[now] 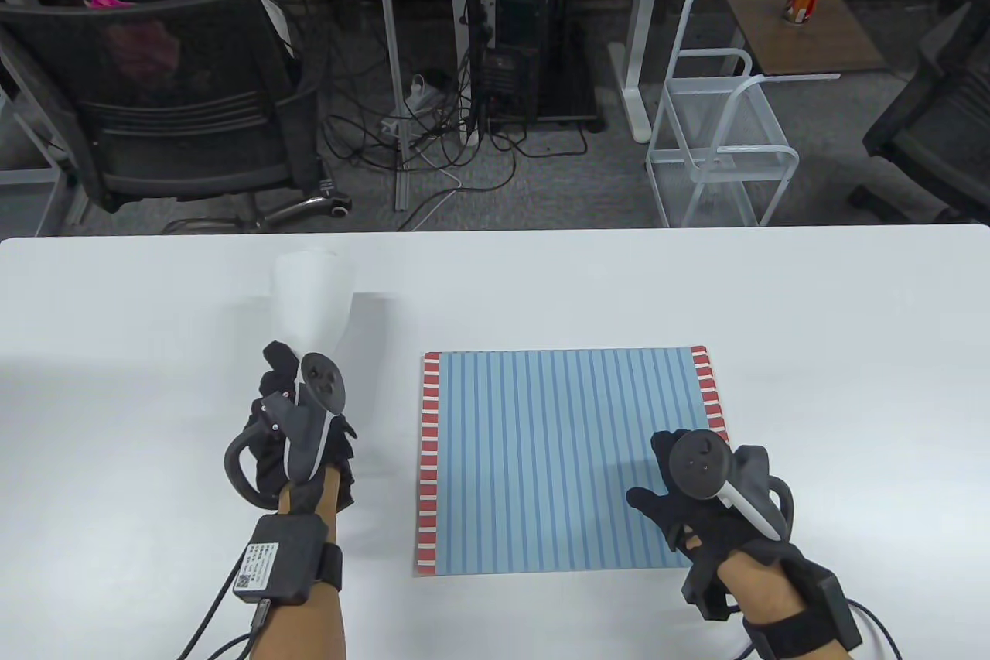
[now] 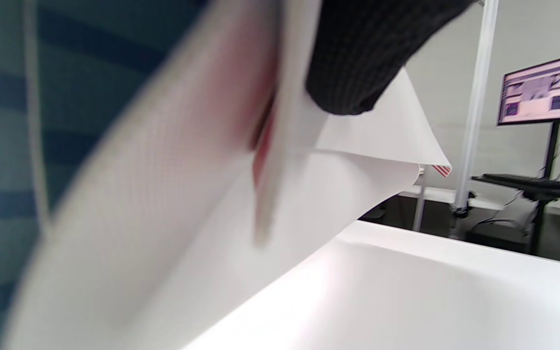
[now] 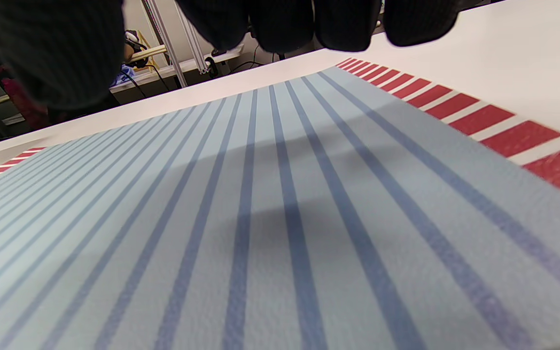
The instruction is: Unroll mouse pads and stack together
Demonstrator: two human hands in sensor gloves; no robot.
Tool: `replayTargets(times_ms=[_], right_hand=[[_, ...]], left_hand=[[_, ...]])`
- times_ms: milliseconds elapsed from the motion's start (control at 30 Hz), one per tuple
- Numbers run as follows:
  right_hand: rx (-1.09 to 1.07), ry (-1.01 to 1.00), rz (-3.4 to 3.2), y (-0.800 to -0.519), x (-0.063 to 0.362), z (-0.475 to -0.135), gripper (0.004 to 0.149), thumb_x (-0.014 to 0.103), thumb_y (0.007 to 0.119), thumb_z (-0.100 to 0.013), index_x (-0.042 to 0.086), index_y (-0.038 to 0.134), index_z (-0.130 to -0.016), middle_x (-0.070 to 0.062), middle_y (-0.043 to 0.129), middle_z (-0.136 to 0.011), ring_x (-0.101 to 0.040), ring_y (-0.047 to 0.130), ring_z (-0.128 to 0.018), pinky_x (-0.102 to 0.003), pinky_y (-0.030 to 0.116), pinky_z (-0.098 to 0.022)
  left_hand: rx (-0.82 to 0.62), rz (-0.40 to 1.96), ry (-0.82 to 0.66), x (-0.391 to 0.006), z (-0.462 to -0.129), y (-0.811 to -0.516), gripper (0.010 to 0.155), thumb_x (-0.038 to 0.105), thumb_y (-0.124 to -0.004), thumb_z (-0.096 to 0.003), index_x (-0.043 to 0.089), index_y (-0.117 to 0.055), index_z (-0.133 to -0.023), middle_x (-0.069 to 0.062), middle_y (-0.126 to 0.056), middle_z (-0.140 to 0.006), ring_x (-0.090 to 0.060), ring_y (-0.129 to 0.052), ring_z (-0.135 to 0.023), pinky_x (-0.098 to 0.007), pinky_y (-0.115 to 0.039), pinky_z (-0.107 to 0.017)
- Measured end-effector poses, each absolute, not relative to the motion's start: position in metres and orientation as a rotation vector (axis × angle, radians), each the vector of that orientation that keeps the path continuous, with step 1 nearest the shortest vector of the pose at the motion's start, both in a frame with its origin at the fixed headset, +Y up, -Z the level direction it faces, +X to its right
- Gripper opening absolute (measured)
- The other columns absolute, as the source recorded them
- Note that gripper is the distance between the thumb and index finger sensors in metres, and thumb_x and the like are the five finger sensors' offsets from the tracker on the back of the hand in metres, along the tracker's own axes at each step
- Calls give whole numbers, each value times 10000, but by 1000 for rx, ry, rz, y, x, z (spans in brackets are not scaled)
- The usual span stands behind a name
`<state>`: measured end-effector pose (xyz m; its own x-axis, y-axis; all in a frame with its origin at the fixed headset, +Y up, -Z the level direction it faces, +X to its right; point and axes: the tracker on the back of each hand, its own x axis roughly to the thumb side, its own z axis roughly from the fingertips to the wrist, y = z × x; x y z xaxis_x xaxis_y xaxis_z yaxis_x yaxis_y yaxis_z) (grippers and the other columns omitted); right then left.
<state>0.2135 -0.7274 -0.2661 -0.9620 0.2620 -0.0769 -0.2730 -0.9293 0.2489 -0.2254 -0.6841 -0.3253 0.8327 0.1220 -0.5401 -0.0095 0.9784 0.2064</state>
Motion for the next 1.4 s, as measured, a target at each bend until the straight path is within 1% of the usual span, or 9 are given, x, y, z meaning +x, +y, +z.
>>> replayTargets(times_ms=[400,633,733,833,1033,1233,1400], right_hand=[[-54,393,2823,-731,210,-268,784,560,777,-342,267,470,-1001,-94,382,-1100,-416,431,-1006,-619,457,-691],[-42,395,2768,-735,207,-269,780,569,761,-345,273,459,-1001,-95,387,-1097,-415,446,-1000,-612,472,-688],[-40,403,2727,-736,206,-269,781,577,747,-345,278,449,-1002,-91,390,-1097,-412,453,-999,-607,482,-686],[-32,411,2647,-736,204,-270,778,587,731,-348,280,441,-1002,-90,402,-1094,-411,469,-994,-601,497,-683],[-6,450,2449,-737,199,-271,781,595,712,-351,275,426,-1004,-90,428,-1088,-409,490,-988,-594,512,-681],[25,473,2162,-740,195,-272,774,591,701,-360,262,420,-1002,-94,476,-1072,-407,534,-969,-585,540,-670],[55,513,1897,-748,191,-273,764,584,695,-375,242,422,-1001,-111,536,-1044,-405,611,-929,-575,589,-642]], left_hand=[[216,297,374,-165,-292,-671,687,376,-836,-404,268,-598,-1039,-22,-920,-916,-291,-1091,-596,-394,-924,-420],[179,450,257,-138,-276,-673,684,388,-818,-415,272,-581,-1046,-14,-909,-927,-280,-1087,-610,-383,-925,-433],[124,531,194,-130,-271,-674,685,397,-804,-422,274,-567,-1053,-8,-898,-938,-271,-1084,-620,-376,-925,-442],[37,658,113,-123,-268,-677,685,410,-785,-441,274,-537,-1065,-4,-875,-960,-259,-1075,-645,-364,-923,-460],[-136,891,0,-113,-265,-684,687,431,-737,-479,277,-464,-1091,5,-809,-1015,-244,-1040,-709,-349,-903,-513],[-253,1055,-58,-106,-262,-696,689,454,-685,-503,286,-397,-1106,21,-747,-1059,-231,-997,-778,-342,-878,-569],[-396,1195,-101,-97,-262,-709,692,468,-649,-513,297,-351,-1113,31,-698,-1093,-232,-951,-839,-350,-846,-617]])
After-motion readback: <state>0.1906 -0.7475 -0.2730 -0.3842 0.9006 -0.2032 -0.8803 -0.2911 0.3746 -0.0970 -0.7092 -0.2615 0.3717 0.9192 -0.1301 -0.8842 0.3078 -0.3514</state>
